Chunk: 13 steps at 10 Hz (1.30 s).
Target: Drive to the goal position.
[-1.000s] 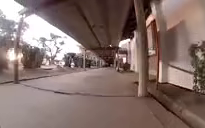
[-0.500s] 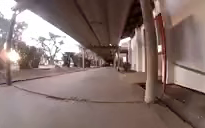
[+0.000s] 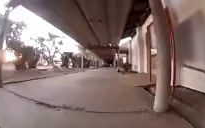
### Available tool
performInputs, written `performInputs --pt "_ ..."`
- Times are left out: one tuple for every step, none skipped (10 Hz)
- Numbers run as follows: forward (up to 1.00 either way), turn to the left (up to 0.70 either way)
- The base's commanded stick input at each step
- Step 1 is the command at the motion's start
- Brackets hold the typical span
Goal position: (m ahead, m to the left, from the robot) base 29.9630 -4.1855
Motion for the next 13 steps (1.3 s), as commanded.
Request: performInputs --pt "0.7 -0.09" --pt "0.7 -0.25" --pt "0.7 -0.09" --pt "0.7 0.0" --pt "0.7 0.0" --pt "0.7 0.0" --pt "0.7 0.0" --pt "0.7 0.0" --pt "0.7 0.0" --pt "0.7 0.0" --pt "0.7 0.0" --pt "0.7 0.0" --pt "0.7 0.0"
